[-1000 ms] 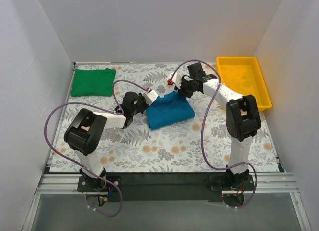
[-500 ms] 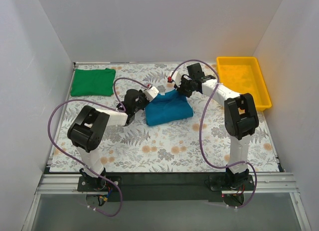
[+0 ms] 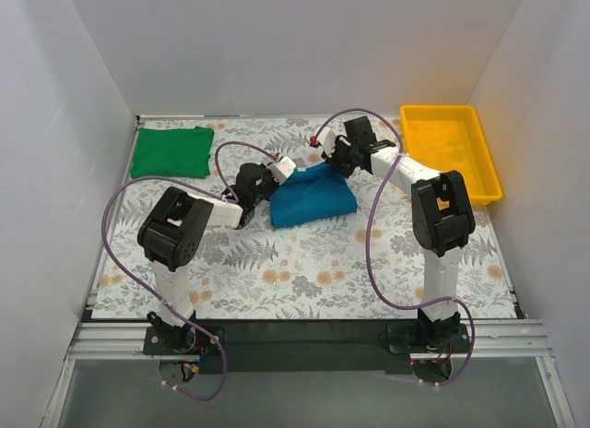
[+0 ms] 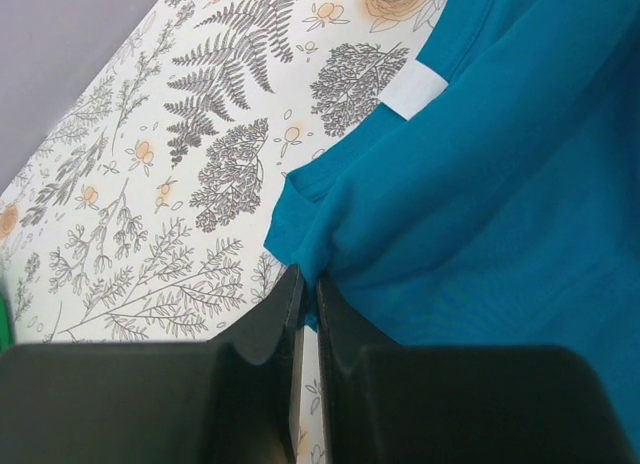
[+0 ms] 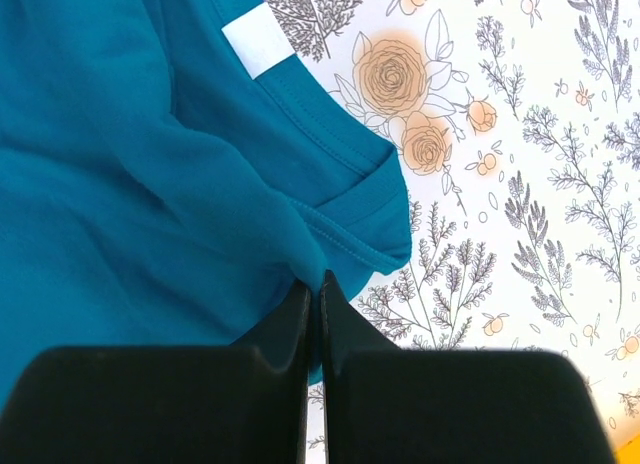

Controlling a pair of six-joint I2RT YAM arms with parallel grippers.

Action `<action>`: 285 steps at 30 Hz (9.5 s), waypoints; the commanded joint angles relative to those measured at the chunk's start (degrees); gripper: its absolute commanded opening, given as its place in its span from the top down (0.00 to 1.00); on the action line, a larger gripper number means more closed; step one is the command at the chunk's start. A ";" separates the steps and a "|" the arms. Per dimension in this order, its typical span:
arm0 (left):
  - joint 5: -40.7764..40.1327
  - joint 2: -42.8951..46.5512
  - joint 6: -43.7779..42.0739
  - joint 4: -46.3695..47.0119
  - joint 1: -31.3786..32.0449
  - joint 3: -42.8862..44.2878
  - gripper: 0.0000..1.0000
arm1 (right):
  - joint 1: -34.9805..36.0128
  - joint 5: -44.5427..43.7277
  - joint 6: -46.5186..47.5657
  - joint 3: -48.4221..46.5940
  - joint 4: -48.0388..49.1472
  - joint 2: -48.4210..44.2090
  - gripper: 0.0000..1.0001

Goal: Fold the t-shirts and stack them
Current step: Fold the tshirt, then neatly place the folded tshirt to the corner

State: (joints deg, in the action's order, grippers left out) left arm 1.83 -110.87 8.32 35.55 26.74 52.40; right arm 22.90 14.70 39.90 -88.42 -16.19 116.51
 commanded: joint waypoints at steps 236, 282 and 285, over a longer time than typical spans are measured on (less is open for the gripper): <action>20.84 -9.89 75.18 -40.93 -22.87 18.53 0.77 | -21.75 41.46 -21.09 26.55 2.56 -21.67 0.09; -1.12 3.29 33.09 -32.21 -28.39 30.65 1.00 | -21.75 42.87 -18.46 24.70 -0.51 -18.25 0.09; -3.14 3.20 32.03 -32.39 -28.85 30.83 1.00 | -21.84 42.96 -18.28 24.61 -0.78 -17.90 0.09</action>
State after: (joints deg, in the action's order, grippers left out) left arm 1.28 -111.63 43.09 2.24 -0.82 81.17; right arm 1.45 55.90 20.71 -62.04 -16.19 98.00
